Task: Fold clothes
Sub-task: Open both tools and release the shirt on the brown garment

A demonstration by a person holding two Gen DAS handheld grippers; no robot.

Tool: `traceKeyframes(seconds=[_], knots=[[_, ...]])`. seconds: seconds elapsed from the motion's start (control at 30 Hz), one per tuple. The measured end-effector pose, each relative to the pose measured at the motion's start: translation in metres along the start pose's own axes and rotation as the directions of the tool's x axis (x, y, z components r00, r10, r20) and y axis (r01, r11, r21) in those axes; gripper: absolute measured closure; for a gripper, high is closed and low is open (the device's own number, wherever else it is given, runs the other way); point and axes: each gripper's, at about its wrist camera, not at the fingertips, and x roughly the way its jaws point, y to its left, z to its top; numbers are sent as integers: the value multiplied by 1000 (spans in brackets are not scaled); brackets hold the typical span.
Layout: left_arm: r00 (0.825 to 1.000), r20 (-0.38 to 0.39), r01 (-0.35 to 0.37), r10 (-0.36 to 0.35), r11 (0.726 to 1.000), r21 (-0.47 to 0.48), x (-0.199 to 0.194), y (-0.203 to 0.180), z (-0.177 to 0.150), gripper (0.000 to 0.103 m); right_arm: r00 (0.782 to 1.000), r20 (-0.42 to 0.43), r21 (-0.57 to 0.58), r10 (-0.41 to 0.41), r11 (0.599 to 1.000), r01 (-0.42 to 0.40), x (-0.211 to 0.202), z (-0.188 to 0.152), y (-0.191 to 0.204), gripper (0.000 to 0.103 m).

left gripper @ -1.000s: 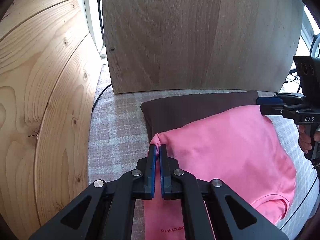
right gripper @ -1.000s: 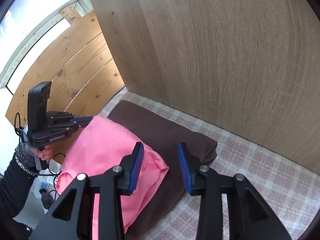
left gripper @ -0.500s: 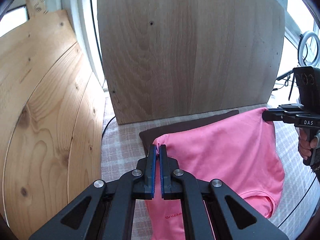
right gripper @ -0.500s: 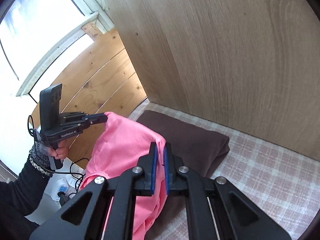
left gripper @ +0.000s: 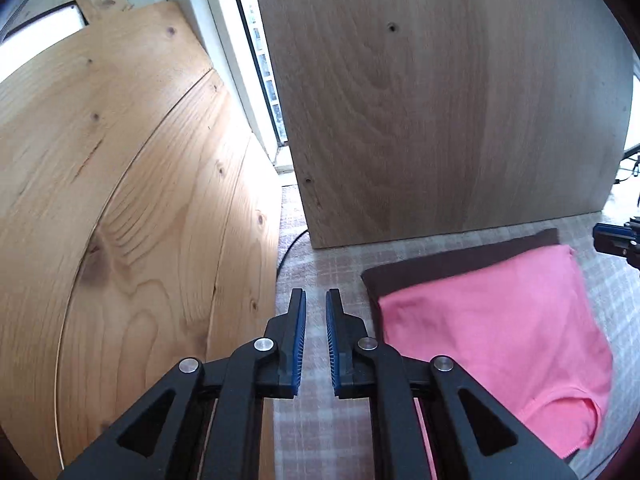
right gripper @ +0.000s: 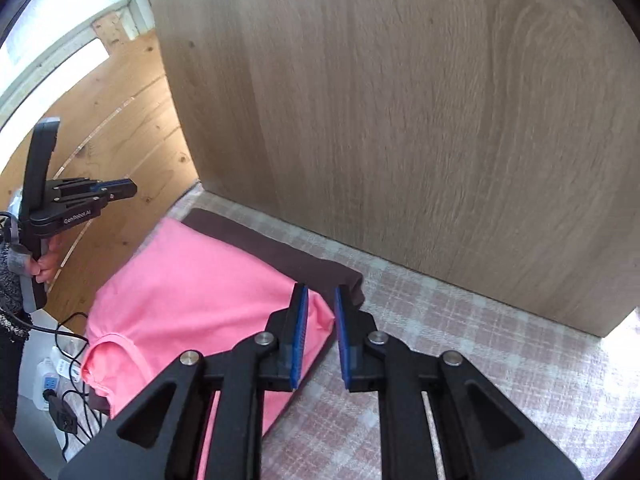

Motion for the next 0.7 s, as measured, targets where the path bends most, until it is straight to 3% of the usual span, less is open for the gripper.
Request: traceKeyframes(seconds=[0.07, 0.23, 0.37, 0.43, 0.53, 0.6, 0.67, 0.7], knots=[[997, -12, 71, -71, 997, 2, -16, -9, -20, 82, 997, -4, -38, 77, 996, -78, -10, -4, 19, 87], [980, -96, 177, -174, 984, 18, -32, -41, -79, 82, 980, -104, -123, 172, 975, -184, -7, -35, 71, 83], [978, -190, 104, -87, 992, 78, -34, -58, -124, 82, 957, -245, -119, 156, 975, -190, 3, -75, 87, 83], [981, -156, 127, -118, 990, 52, -53, -57, -126, 82, 957, -259, -119, 132, 979, -167, -15, -89, 84, 83], [981, -102, 167, -165, 986, 13, -81, -55, -128, 84, 975, -179, -93, 128, 985, -147, -57, -96, 80, 83], [979, -64, 194, -194, 981, -12, -99, -54, -130, 83, 974, -156, -90, 167, 979, -182, -72, -99, 85, 83], [975, -59, 222, -217, 970, 102, -102, -79, -133, 82, 970, -148, -124, 190, 970, -209, -78, -101, 99, 81], [973, -59, 232, -225, 961, 154, -100, -91, -136, 80, 973, -158, -175, 171, 965, -198, -71, -103, 112, 74]])
